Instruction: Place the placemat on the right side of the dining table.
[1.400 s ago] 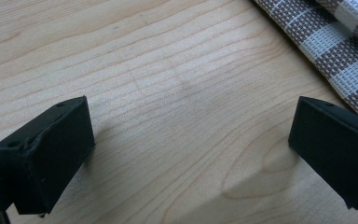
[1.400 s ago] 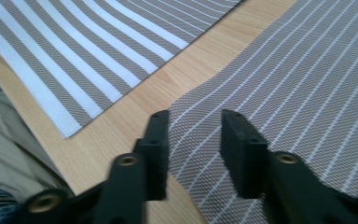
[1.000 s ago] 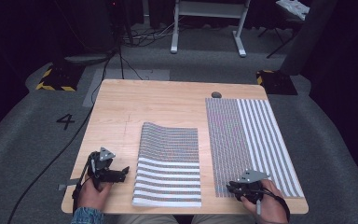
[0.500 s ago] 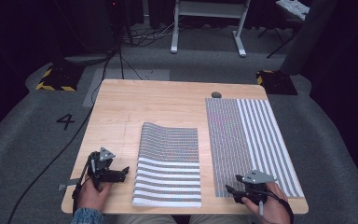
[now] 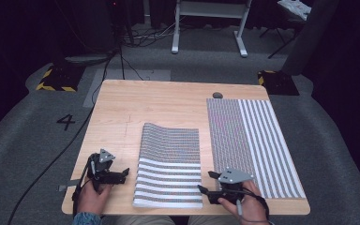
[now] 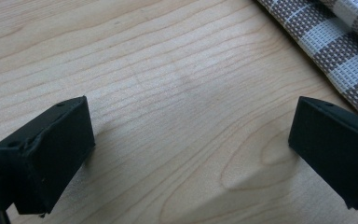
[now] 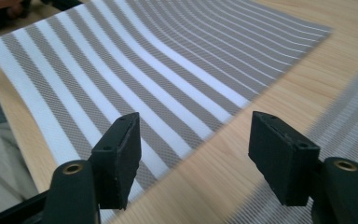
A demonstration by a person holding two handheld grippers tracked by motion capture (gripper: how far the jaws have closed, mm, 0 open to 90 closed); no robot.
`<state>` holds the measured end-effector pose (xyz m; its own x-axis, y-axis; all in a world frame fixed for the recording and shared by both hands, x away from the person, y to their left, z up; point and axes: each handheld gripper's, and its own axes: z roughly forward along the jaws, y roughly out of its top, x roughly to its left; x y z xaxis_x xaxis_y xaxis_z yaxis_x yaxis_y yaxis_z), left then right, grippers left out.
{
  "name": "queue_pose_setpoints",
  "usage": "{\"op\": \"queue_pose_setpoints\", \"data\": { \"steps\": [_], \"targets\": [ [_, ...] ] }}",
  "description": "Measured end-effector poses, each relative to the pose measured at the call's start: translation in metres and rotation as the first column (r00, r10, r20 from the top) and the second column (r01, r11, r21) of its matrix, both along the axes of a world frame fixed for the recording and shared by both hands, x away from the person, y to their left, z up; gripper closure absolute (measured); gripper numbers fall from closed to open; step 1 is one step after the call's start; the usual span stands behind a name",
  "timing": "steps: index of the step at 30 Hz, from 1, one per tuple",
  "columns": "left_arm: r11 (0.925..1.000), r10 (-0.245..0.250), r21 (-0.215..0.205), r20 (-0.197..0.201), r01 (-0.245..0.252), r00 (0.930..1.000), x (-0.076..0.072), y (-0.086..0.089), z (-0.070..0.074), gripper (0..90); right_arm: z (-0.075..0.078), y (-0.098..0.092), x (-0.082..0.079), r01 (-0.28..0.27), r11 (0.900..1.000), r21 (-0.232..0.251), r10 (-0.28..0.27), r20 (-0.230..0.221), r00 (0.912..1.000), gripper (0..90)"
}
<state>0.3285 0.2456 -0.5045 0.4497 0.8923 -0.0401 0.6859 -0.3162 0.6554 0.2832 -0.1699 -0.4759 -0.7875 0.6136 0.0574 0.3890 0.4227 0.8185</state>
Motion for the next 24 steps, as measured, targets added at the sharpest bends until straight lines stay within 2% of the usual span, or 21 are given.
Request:
{"op": "queue_pose_setpoints", "data": {
  "steps": [1, 2, 3, 4, 5, 6, 9, 10, 11, 12, 13, 24],
  "targets": [
    [1.0, 0.0, 0.001, 0.0, 0.0, 1.0, 0.0, 0.0, 0.0, 0.2, 0.0, 0.0, 0.0, 0.0, 1.0, 0.0, 0.0, 0.0, 1.0, 33.9],
    [1.0, 0.0, 0.0, 0.0, 0.0, 1.0, 0.0, 0.0, 0.0, 0.2, -0.006, 0.013, 0.0, -0.023, 1.0, -0.006, 0.023, 0.001, 0.9997, 33.8],
    [1.0, 0.0, 0.0, 0.0, 0.0, 1.0, 0.0, 0.0, 0.0, 0.2, -0.006, 0.013, 0.0, -0.023, 1.0, -0.006, 0.023, 0.001, 0.9997, 33.8],
    [1.0, -0.001, 0.0, 0.0, 0.001, 1.0, 0.0, 0.0, 0.0, 0.2, -0.012, 0.023, 0.0, -0.037, 0.999, -0.022, 0.037, 0.008, 0.9993, 33.8],
    [1.0, 0.0, 0.003, 0.002, 0.0, 1.0, 0.0, 0.0, 0.0, 0.2, -0.012, 0.023, 0.0, -0.037, 0.999, -0.022, 0.037, 0.008, 0.9993, 33.8],
    [1.0, 0.0, 0.004, 0.003, 0.0, 1.0, 0.0, 0.0, 0.0, 0.2, -0.017, 0.033, 0.0, -0.046, 0.999, -0.027, 0.046, 0.013, 0.9989, 33.8],
    [1.0, 0.001, 0.002, 0.006, -0.001, 1.0, 0.001, 0.0, 0.0, 0.1, -0.024, 0.044, 0.001, -0.057, 0.998, -0.037, 0.058, 0.026, 0.998, 32.3],
    [1.0, -0.001, 0.001, 0.004, 0.001, 1.0, 0.001, 0.0, 0.0, 0.1, -0.024, 0.044, 0.001, -0.057, 0.998, -0.037, 0.058, 0.026, 0.998, 32.3],
    [1.0, -0.001, -0.001, 0.004, 0.001, 1.0, 0.001, 0.0, 0.0, 0.1, -0.027, 0.048, 0.004, -0.085, 0.994, -0.071, 0.086, 0.009, 0.9962, 31.7],
    [1.0, -0.001, -0.001, 0.004, 0.001, 1.0, 0.001, 0.0, 0.0, 0.1, -0.027, 0.048, 0.004, -0.085, 0.994, -0.071, 0.086, 0.009, 0.9962, 31.7],
    [1.0, -0.002, 0.0, 0.005, 0.002, 1.0, 0.001, 0.0, 0.0, 0.1, -0.028, 0.051, 0.004, -0.105, 0.989, -0.1, 0.105, -0.005, 0.9944, 28.2],
    [1.0, -0.004, 0.007, 0.007, 0.004, 1.0, 0.003, 0.0, 0.0, 0.1, -0.028, 0.052, 0.005, -0.104, 0.989, -0.109, 0.104, -0.006, 0.9946, 26.1]
  ]
}}
